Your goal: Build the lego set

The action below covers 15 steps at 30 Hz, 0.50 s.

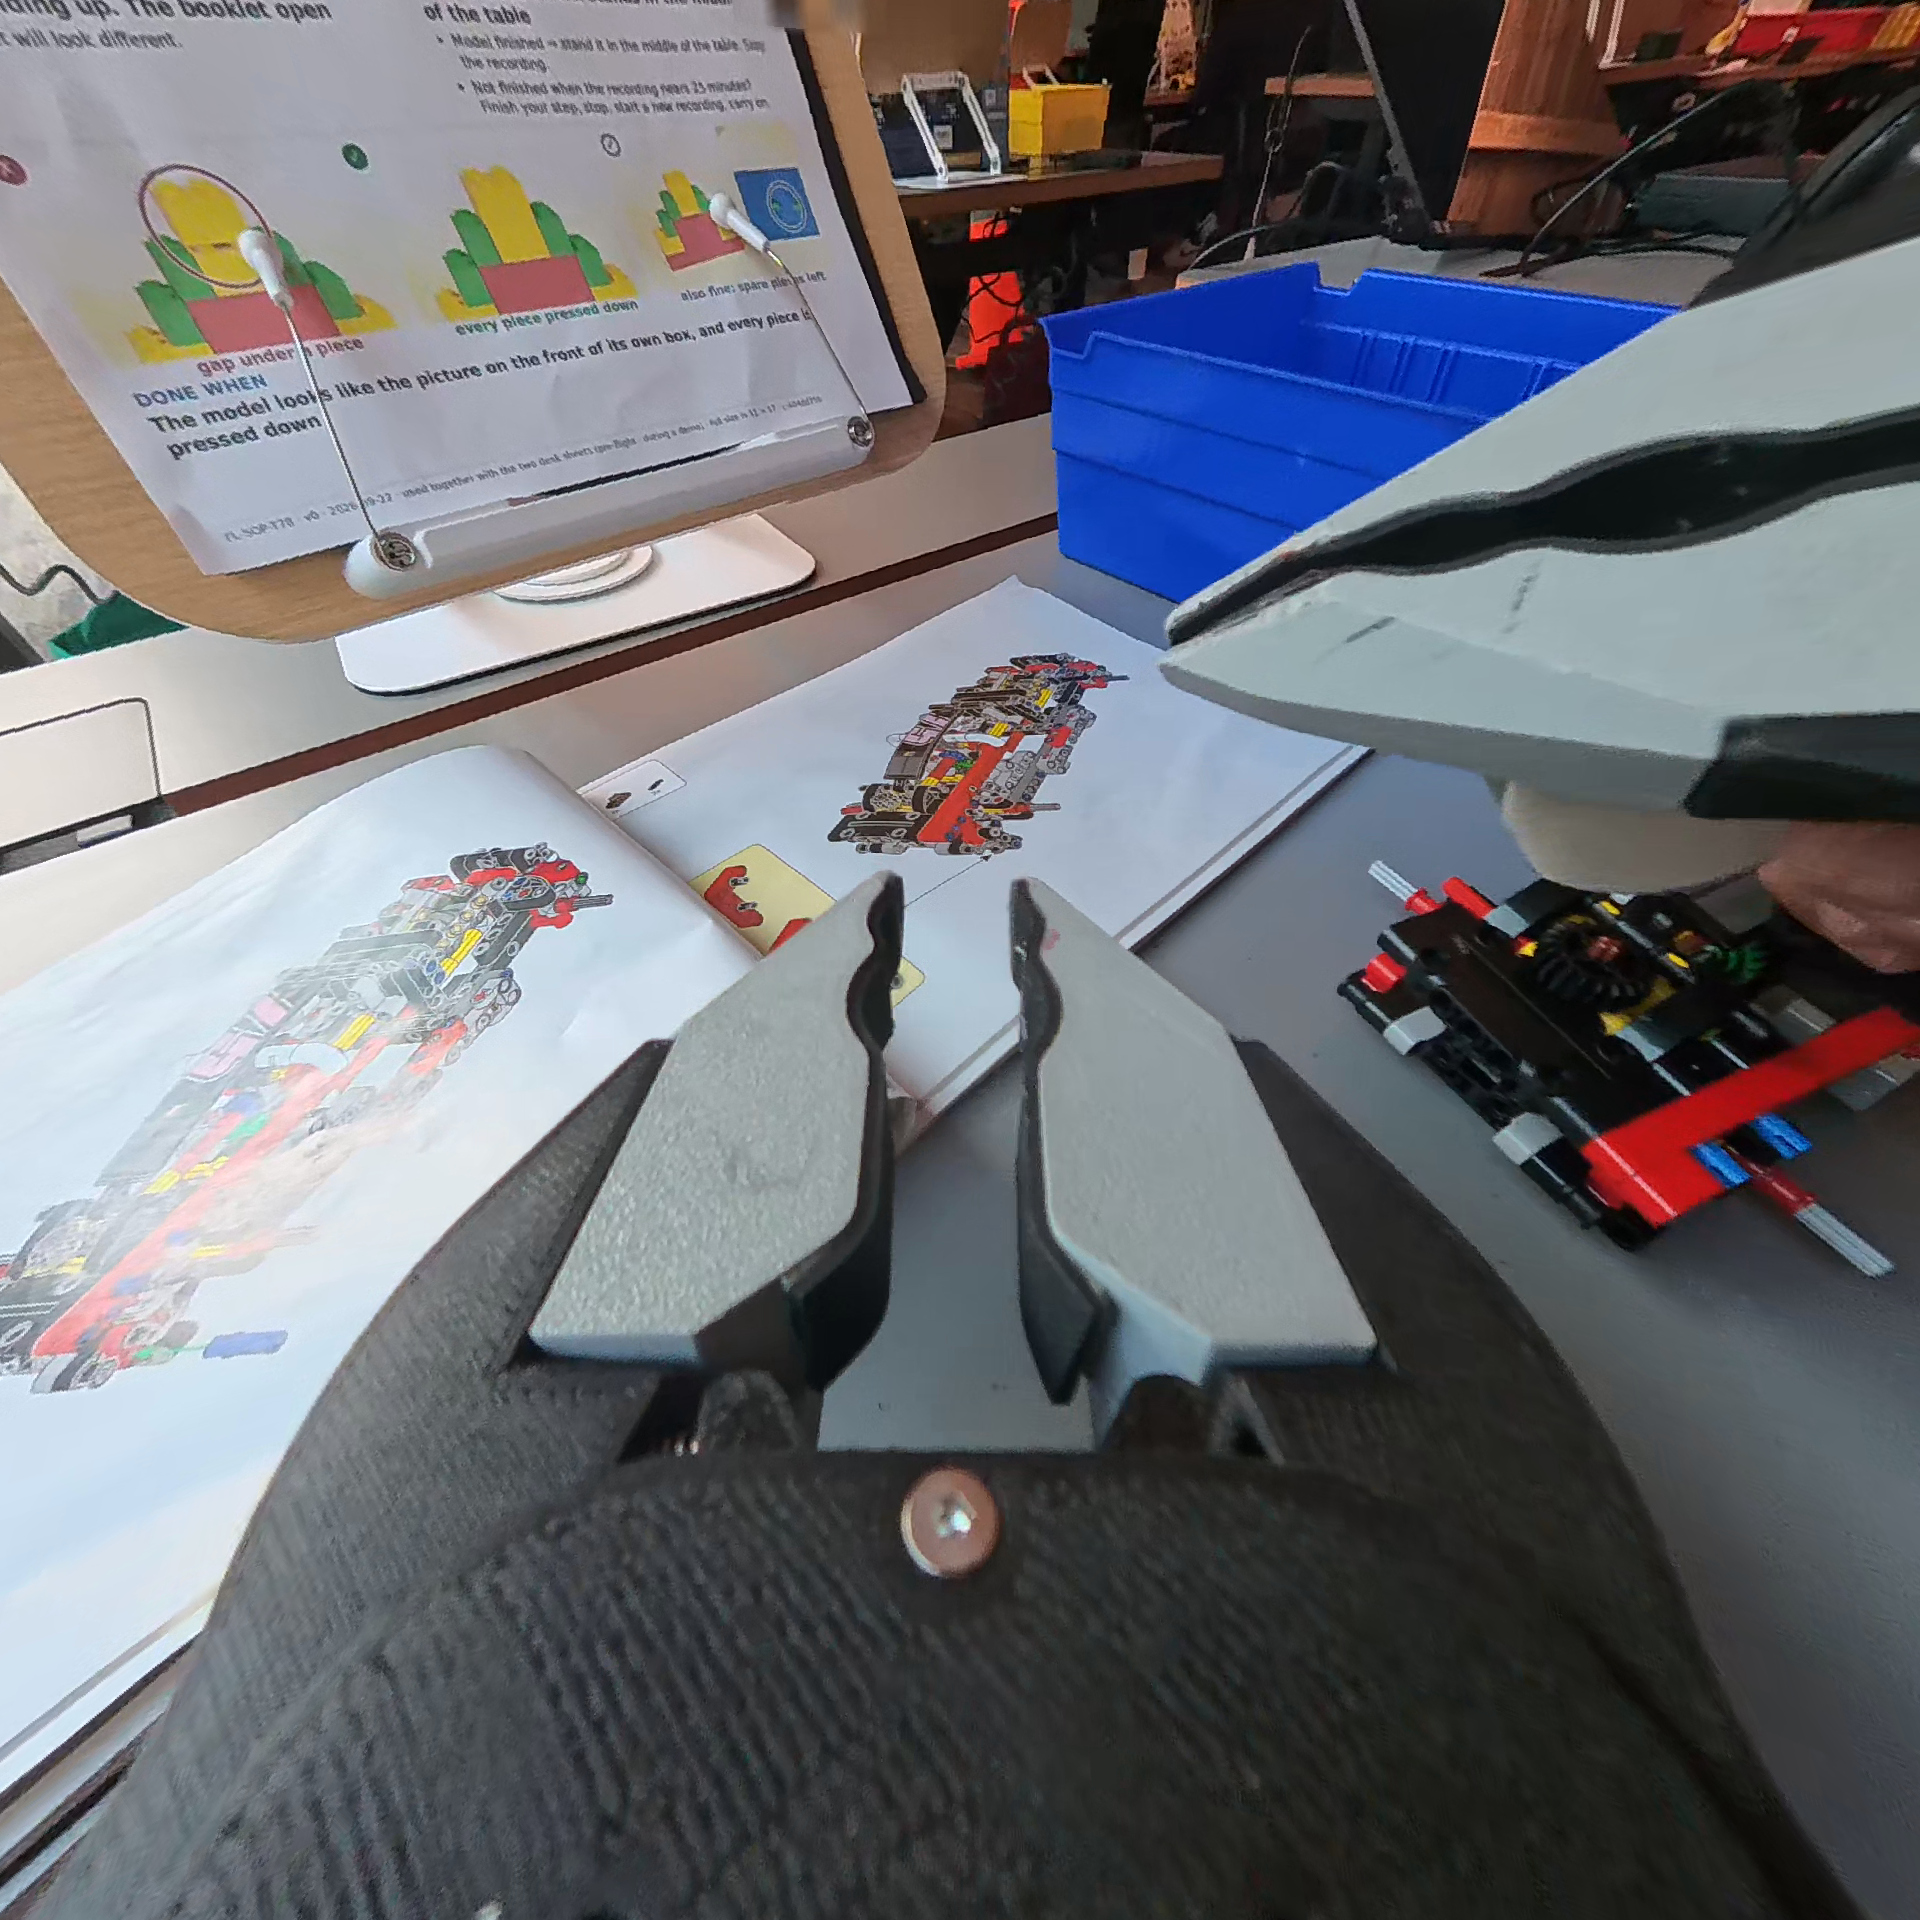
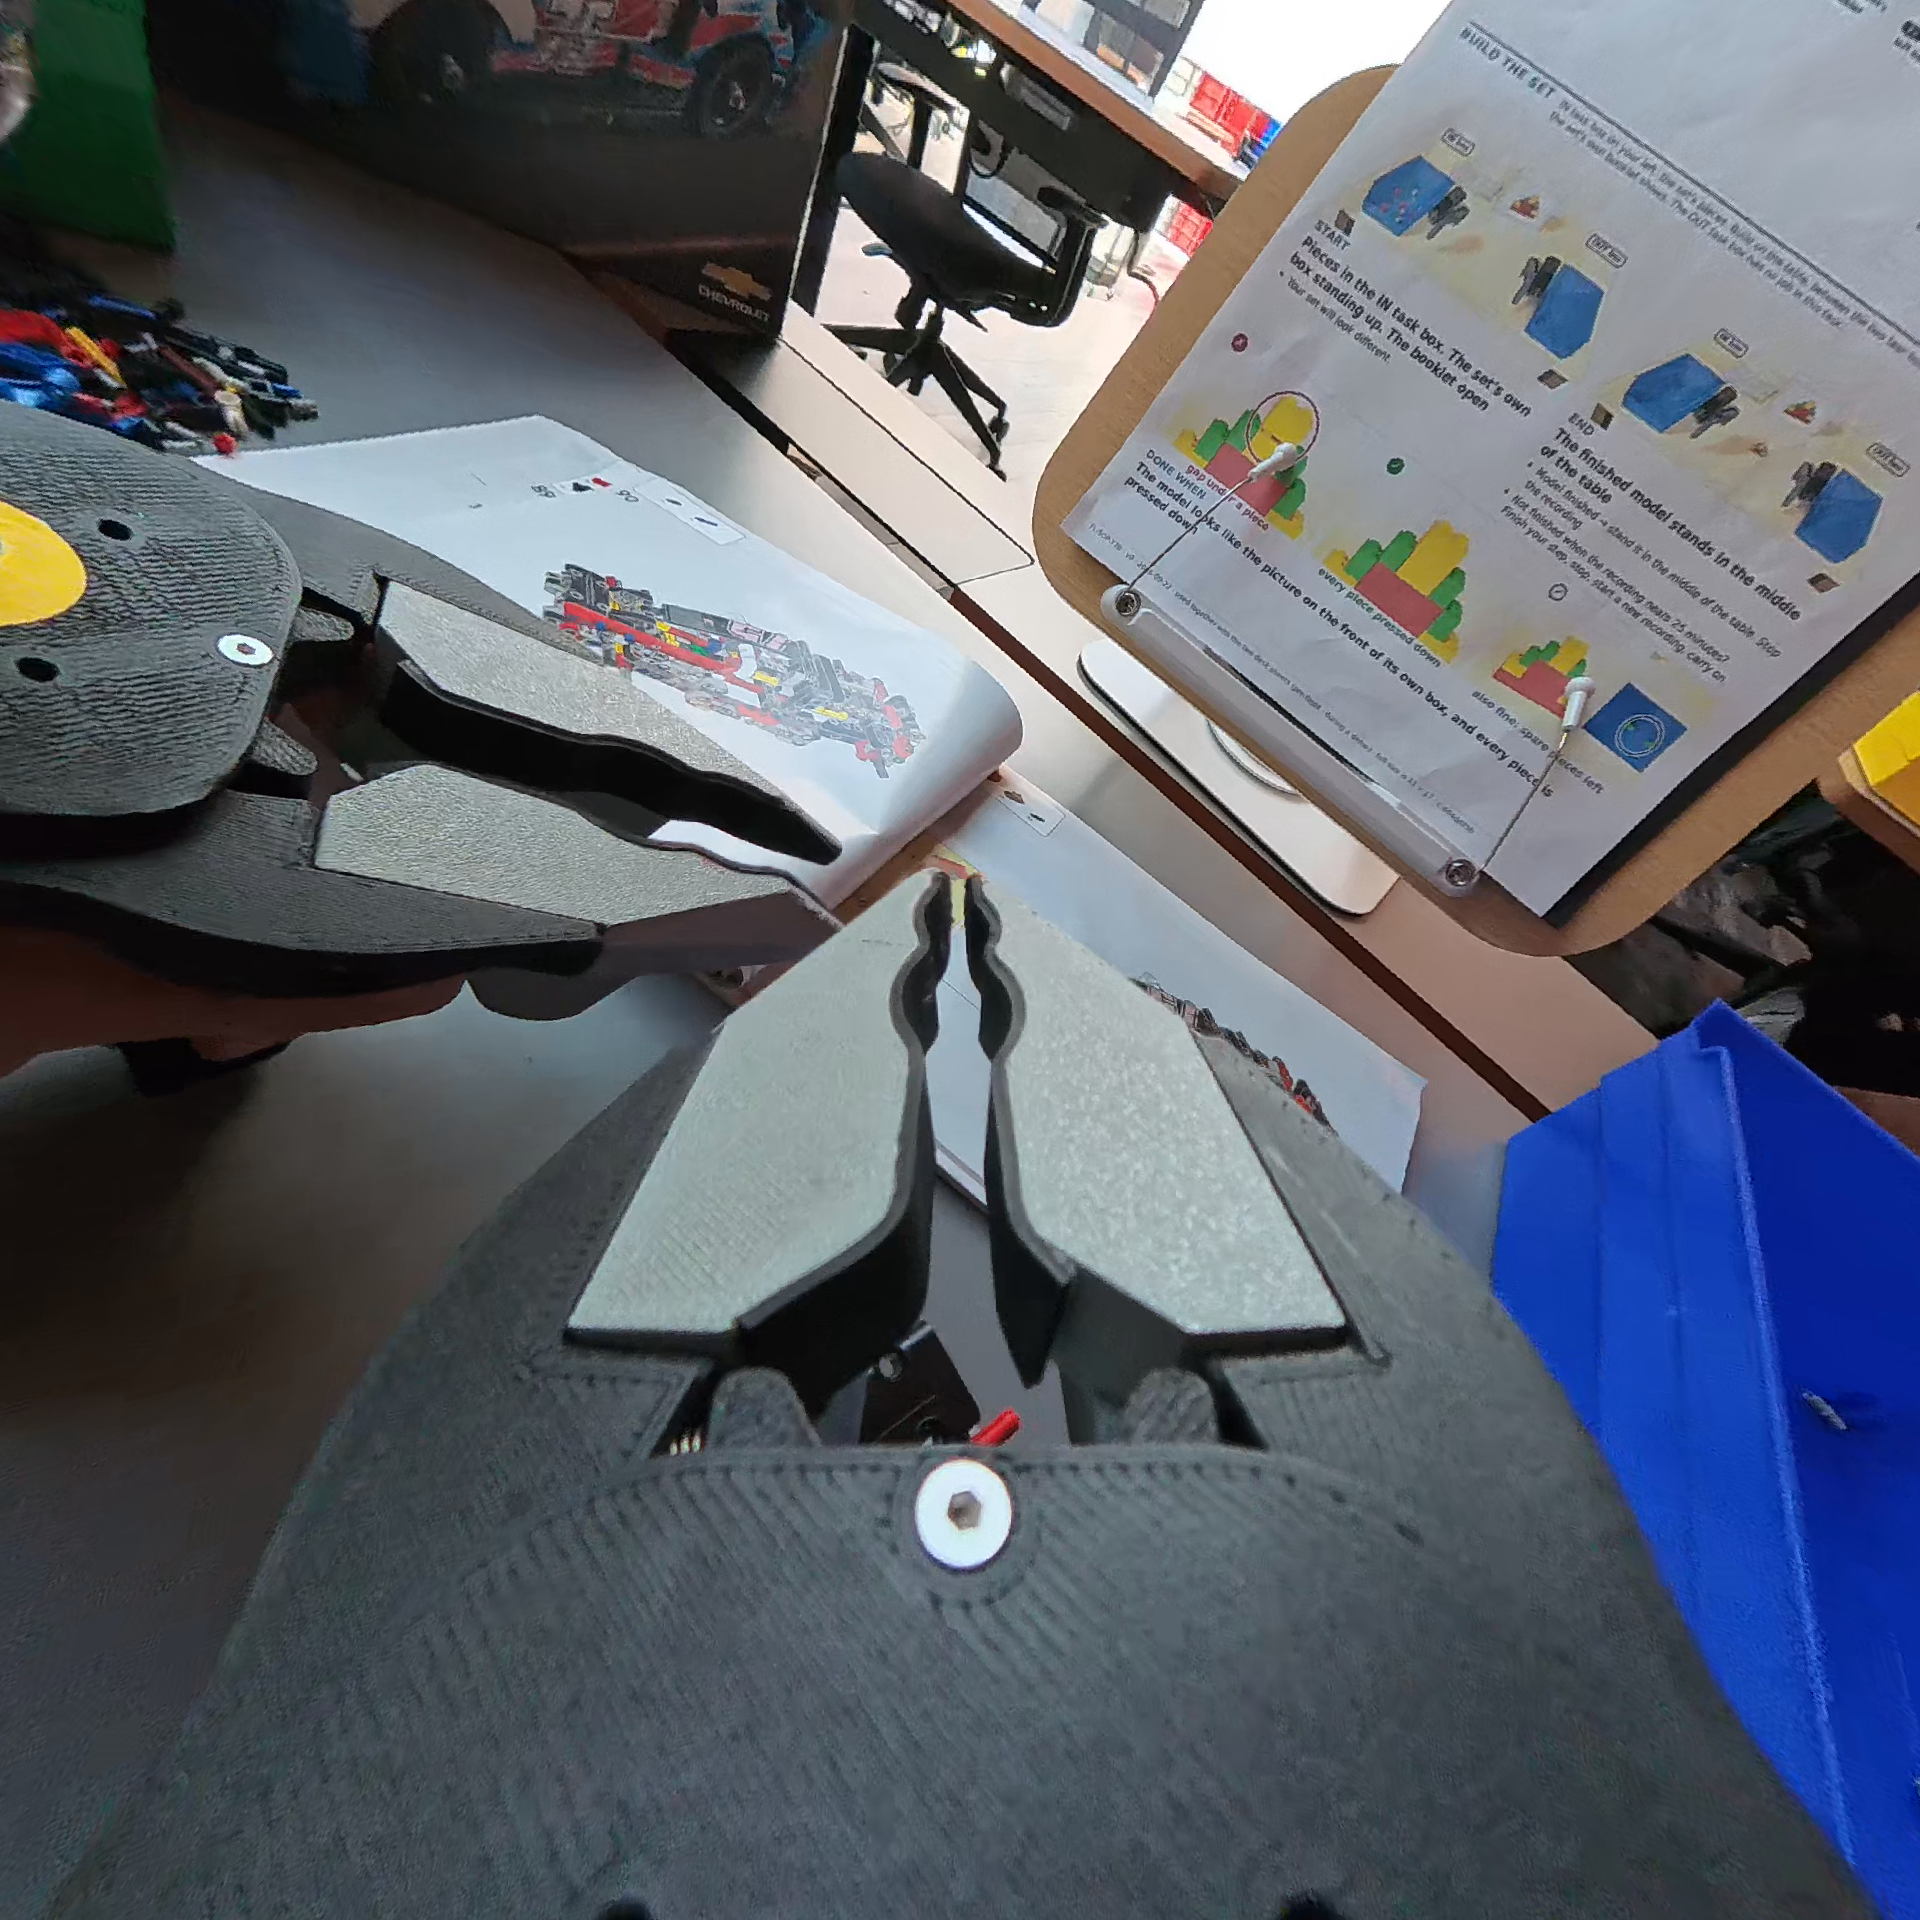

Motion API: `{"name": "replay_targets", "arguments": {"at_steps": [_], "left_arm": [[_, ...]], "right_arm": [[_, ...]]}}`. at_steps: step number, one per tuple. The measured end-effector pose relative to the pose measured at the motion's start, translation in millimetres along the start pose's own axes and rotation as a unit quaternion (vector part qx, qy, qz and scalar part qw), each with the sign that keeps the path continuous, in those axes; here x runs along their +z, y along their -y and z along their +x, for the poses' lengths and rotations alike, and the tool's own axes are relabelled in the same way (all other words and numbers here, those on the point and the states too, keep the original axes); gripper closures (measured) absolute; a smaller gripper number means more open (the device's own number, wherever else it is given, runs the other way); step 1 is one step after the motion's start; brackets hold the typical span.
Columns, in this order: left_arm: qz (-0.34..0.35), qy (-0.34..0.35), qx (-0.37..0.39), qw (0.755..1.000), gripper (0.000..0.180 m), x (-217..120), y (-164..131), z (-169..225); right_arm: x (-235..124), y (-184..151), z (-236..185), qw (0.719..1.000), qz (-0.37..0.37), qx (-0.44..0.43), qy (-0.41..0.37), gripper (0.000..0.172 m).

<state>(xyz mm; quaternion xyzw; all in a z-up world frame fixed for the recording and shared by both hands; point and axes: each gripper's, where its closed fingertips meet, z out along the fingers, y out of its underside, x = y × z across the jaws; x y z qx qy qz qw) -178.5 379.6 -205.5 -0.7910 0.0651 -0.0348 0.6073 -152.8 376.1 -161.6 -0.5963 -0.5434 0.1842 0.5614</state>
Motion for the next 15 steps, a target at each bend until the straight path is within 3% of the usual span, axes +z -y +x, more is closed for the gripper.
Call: {"name": "replay_targets", "arguments": {"at_steps": [15], "left_arm": [[0.004, -0.007, -0.003, 1.000, 0.164, -0.1, 0.9, 1.3]], "right_arm": [[1.2, 3.3, 4.0, 0.999, 0.016, 0.028, -0.008, 0.172]]}}
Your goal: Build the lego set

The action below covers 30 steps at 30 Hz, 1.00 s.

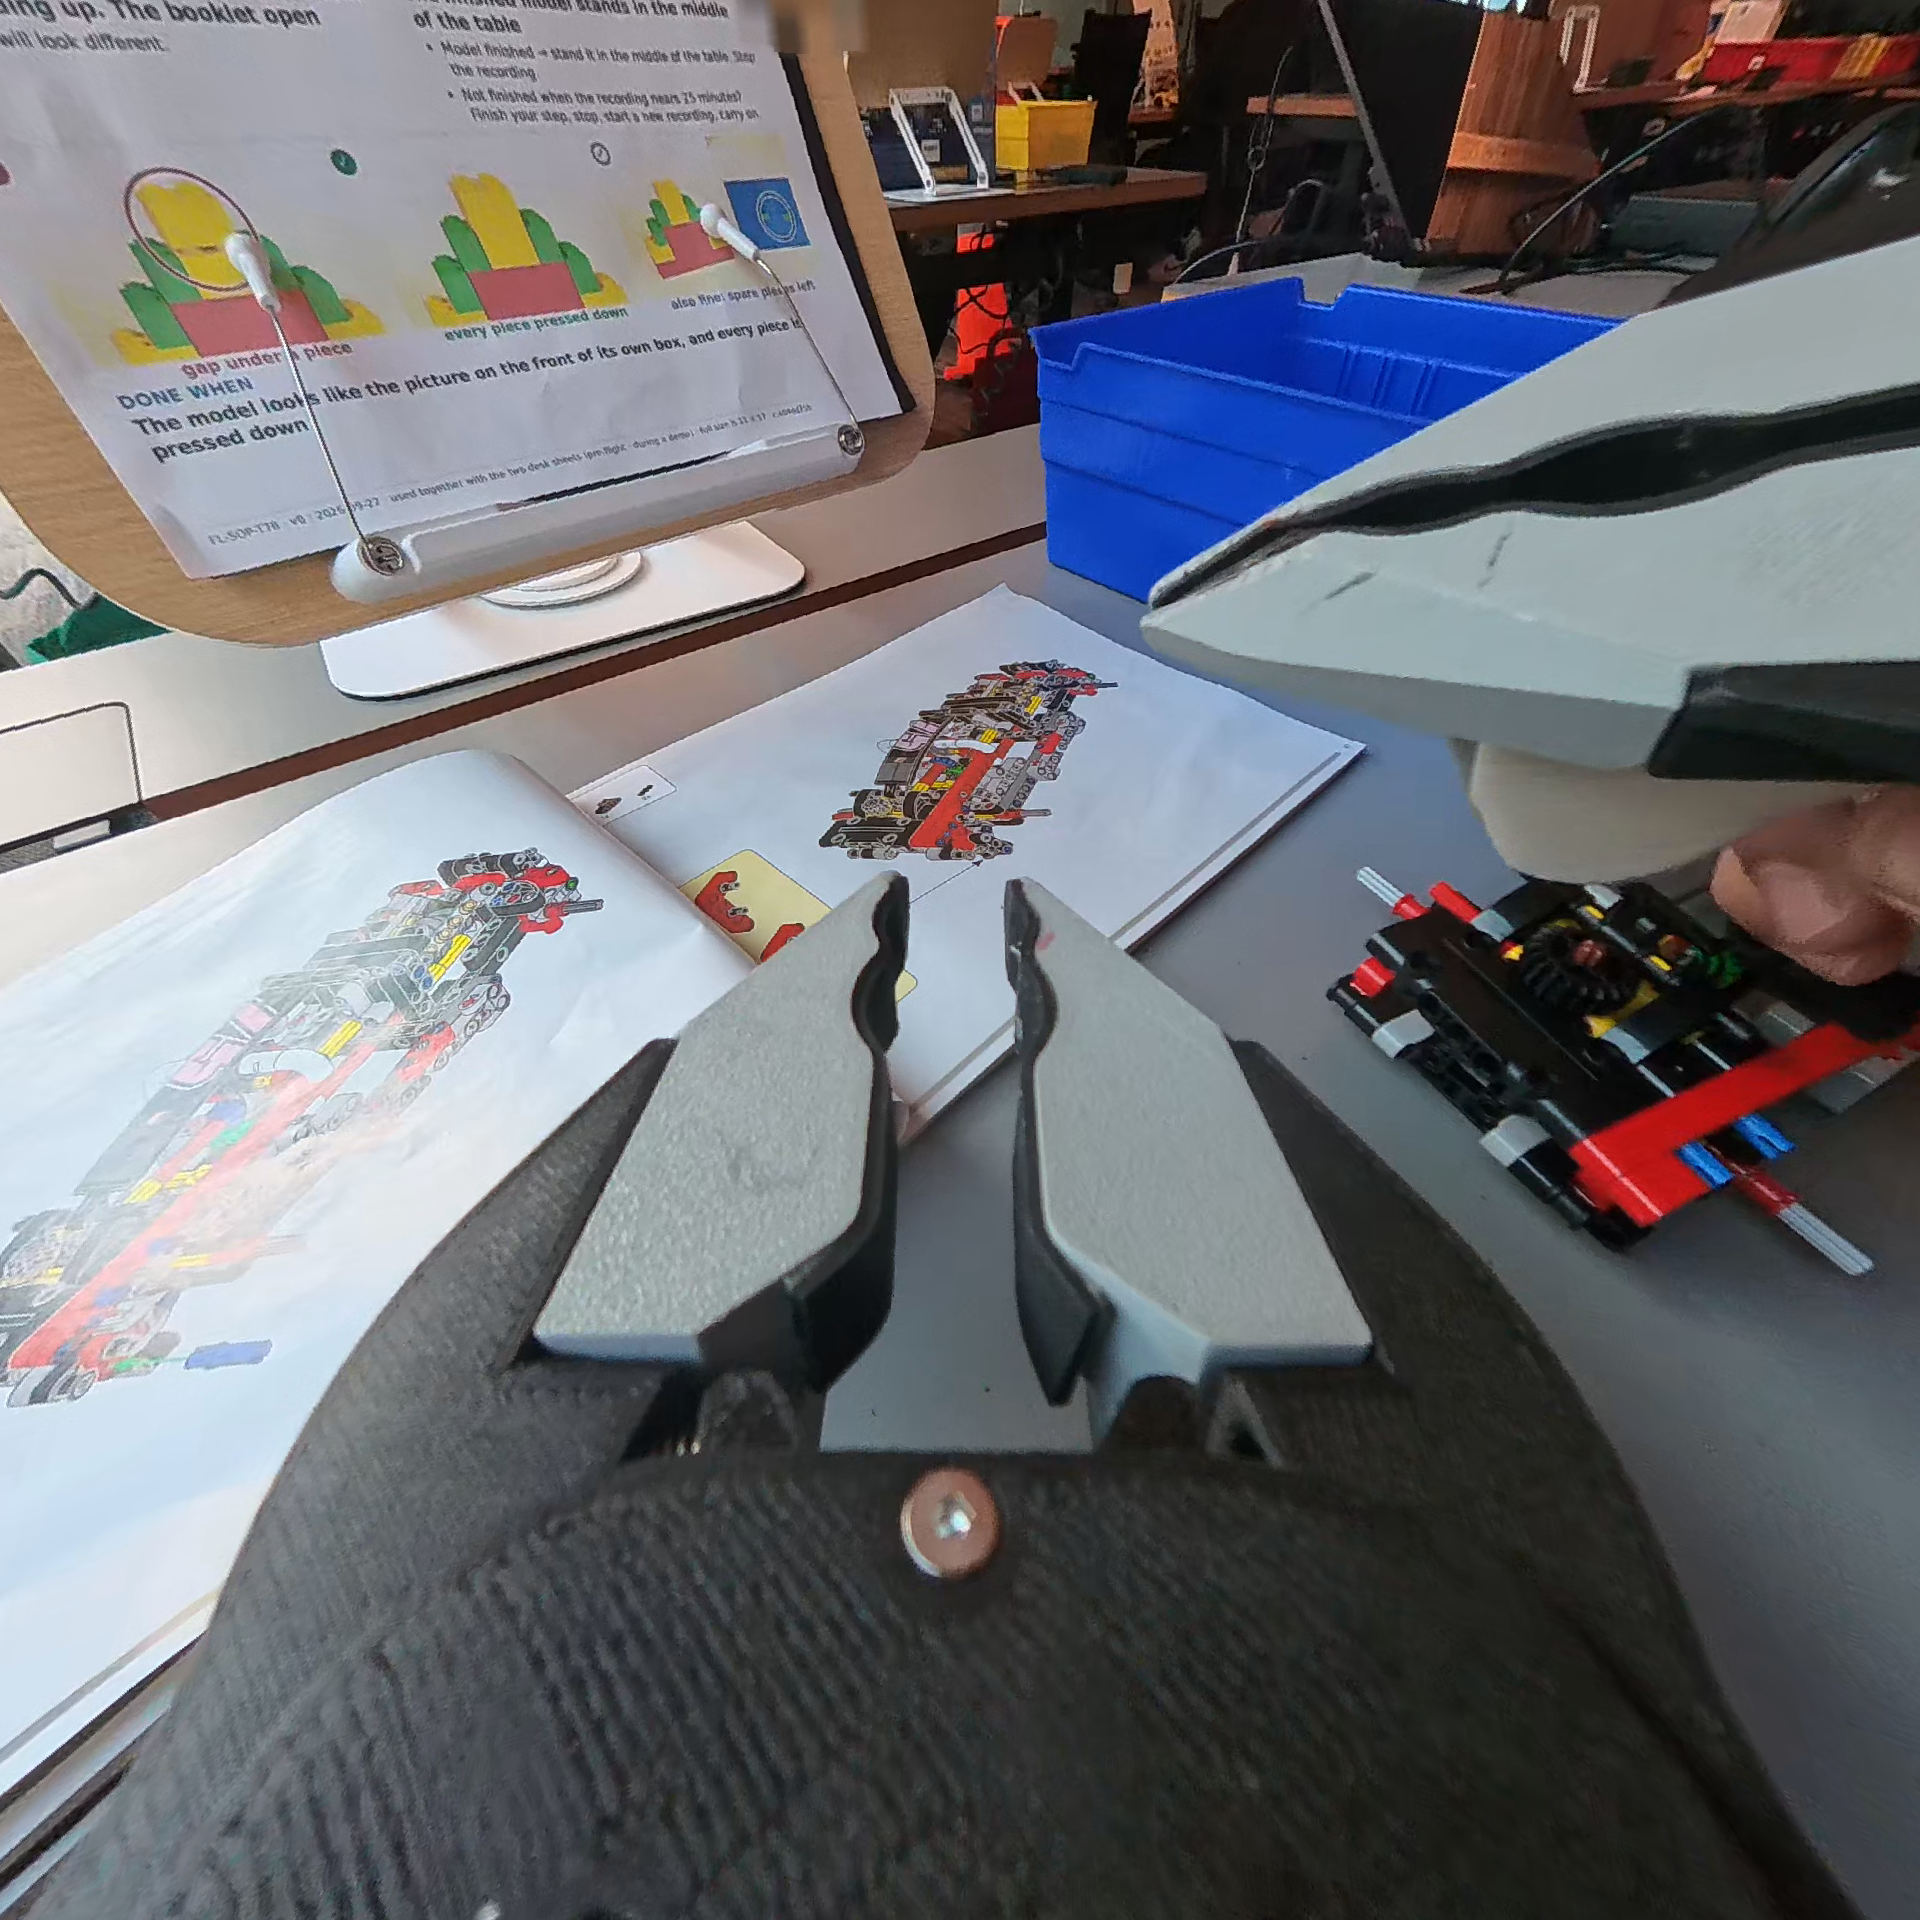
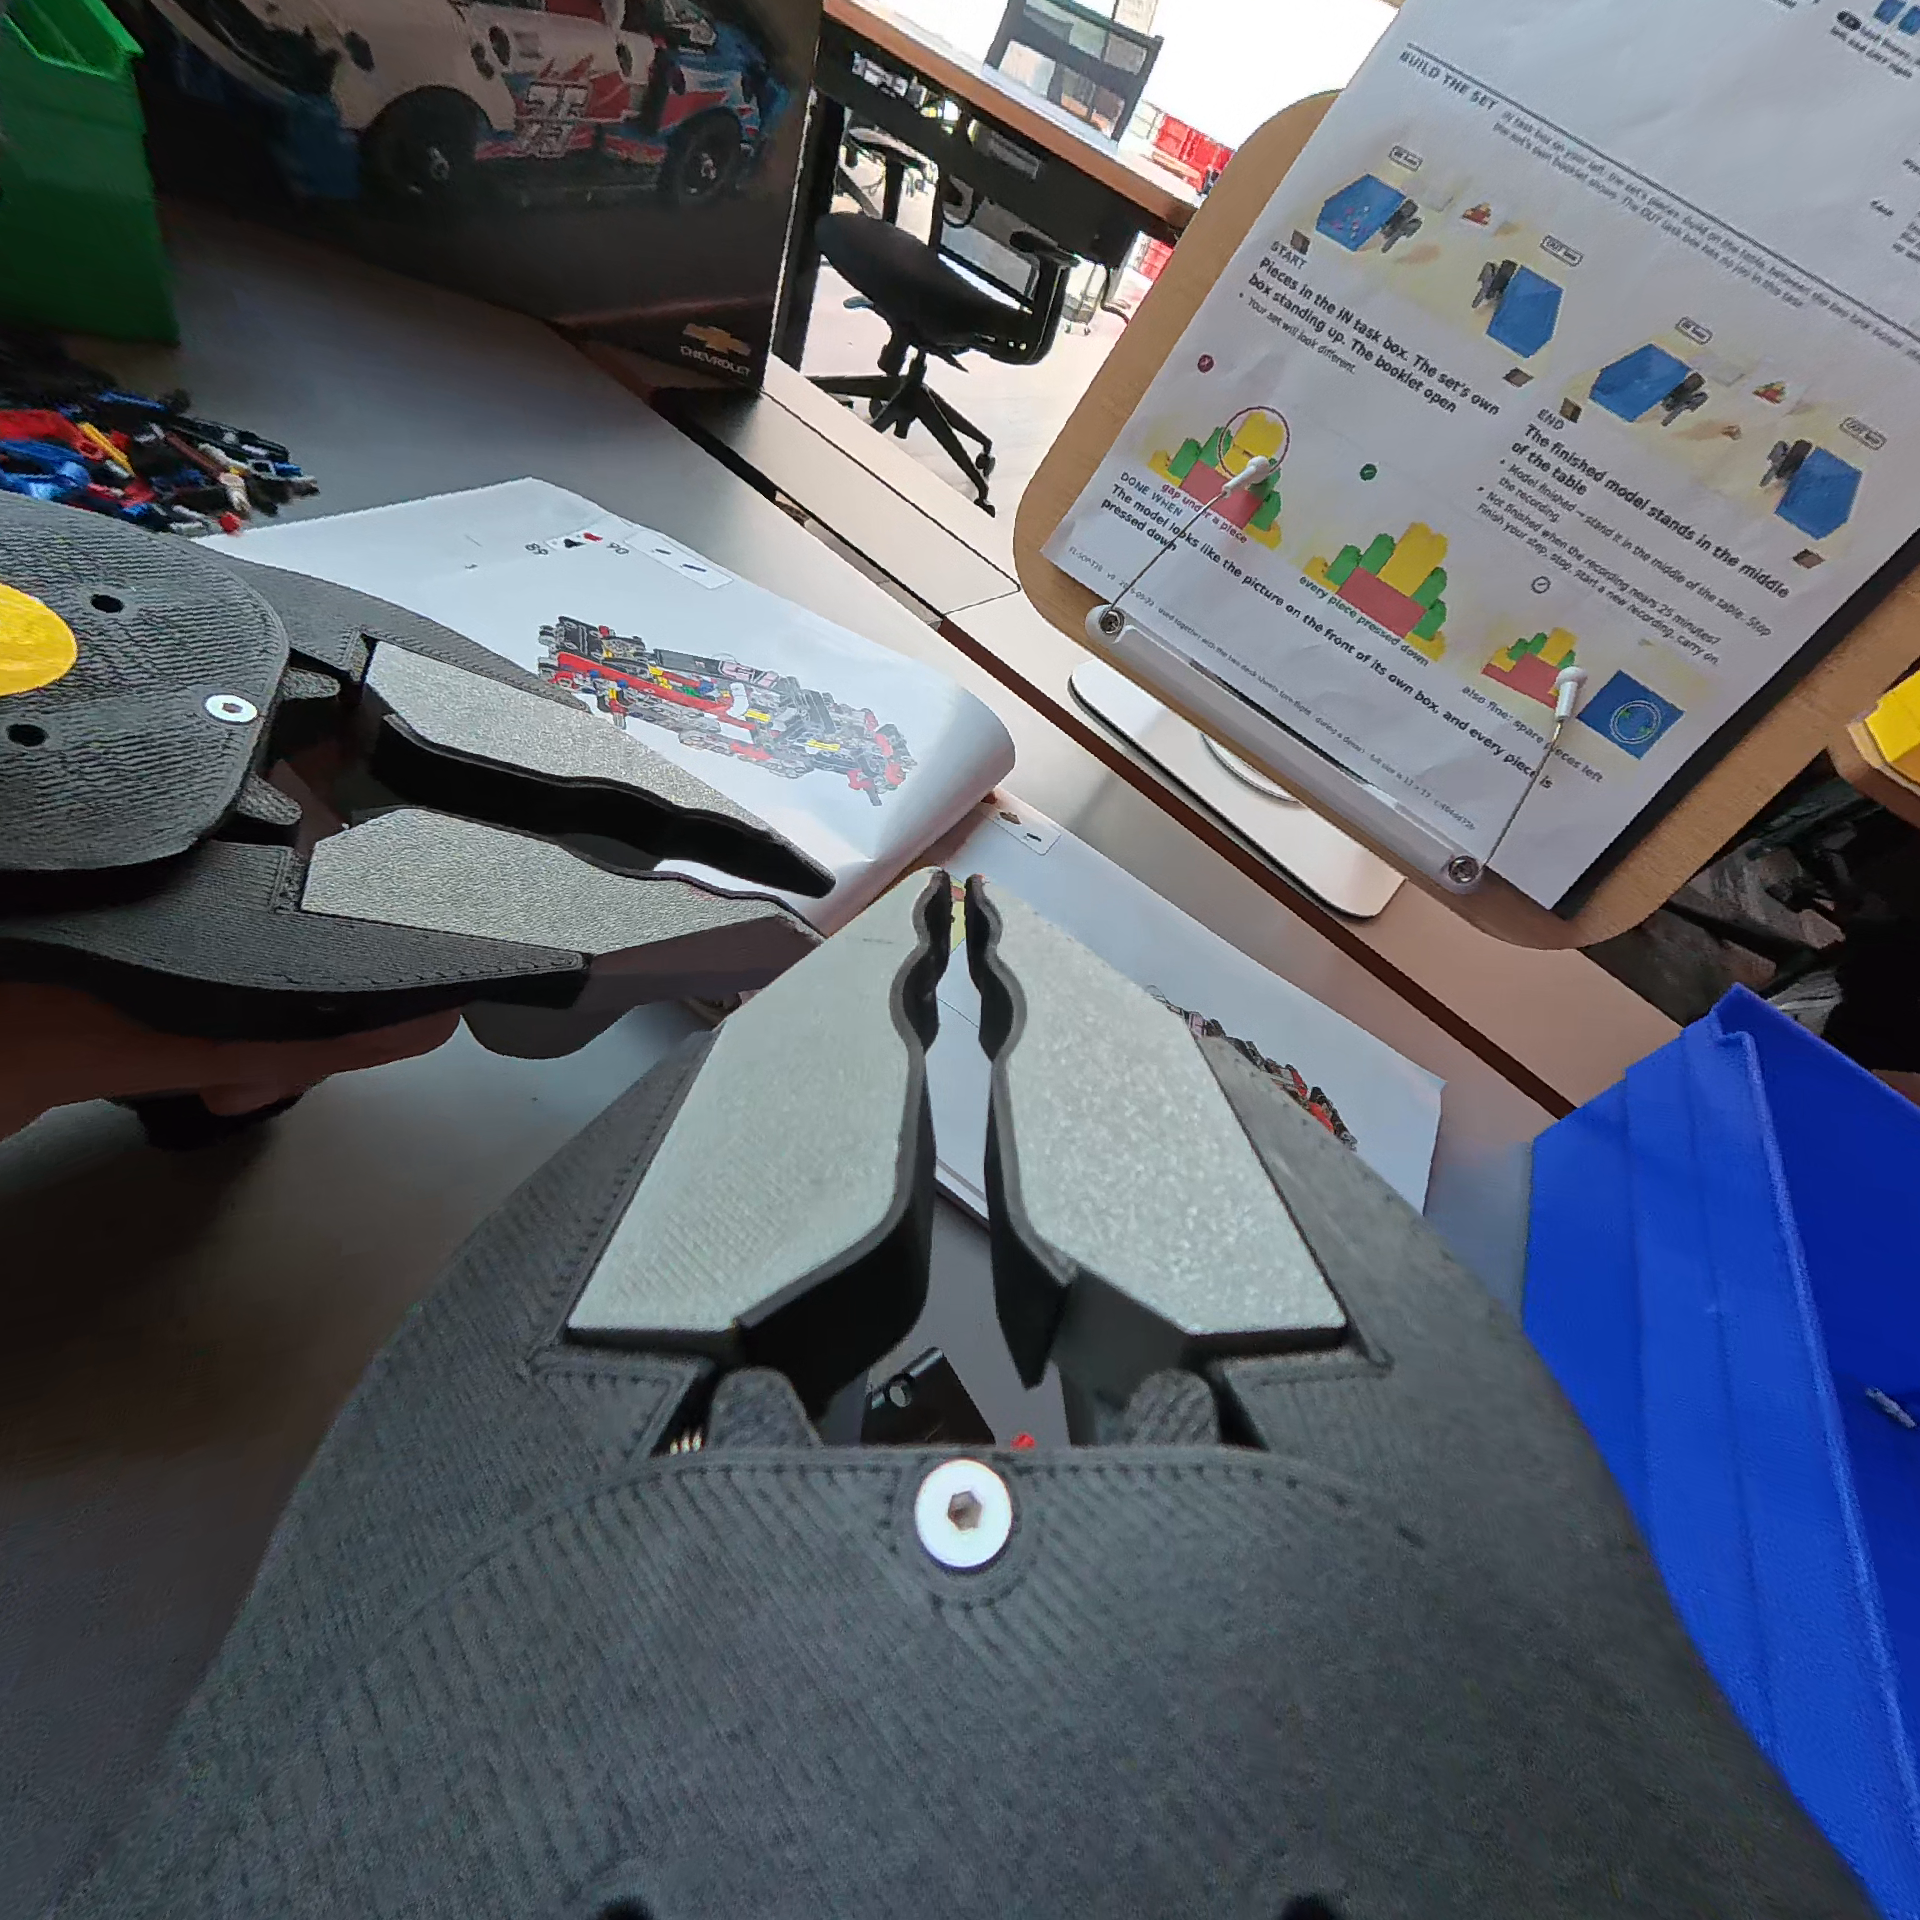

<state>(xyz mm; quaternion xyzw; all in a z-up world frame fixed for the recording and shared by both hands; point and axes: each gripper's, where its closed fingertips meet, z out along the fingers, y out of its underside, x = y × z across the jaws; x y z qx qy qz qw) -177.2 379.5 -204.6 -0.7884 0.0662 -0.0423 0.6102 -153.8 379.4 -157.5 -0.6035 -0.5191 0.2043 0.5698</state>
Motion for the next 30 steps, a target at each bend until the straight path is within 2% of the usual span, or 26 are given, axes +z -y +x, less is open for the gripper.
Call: {"name": "replay_targets", "arguments": {"at_steps": [2, 4, 16, 22, 30], "left_arm": [[0.001, -0.002, -0.002, 1.000, 0.165, -0.1, 0.2, 0.8], [0.001, -0.003, -0.001, 1.000, 0.165, -0.3, 0.3, 1.7], [0.006, -0.012, -0.006, 1.000, 0.168, 0.5, 1.9, 10.5], [0.021, -0.023, -0.002, 1.000, 0.169, 3.3, 7.2, 26.1], [0.043, -0.039, 0.004, 0.998, 0.169, -4.9, 19.8, 40.3]], "right_arm": [[0.5, -0.3, -0.4, 1.000, 0.000, 0.002, 0.002, 0.172], [0.2, 0.8, -5.1, 1.000, 0.004, 0.001, 0.017, 0.152], [-1.2, 4.5, 0.9, 1.000, 0.017, 0.021, 0.007, 0.144], [0.3, 2.8, -3.7, 0.999, 0.017, 0.032, 0.025, 0.128], [-6.3, 3.2, 12.1, 0.999, 0.025, 0.046, -0.004, 0.127]]}}
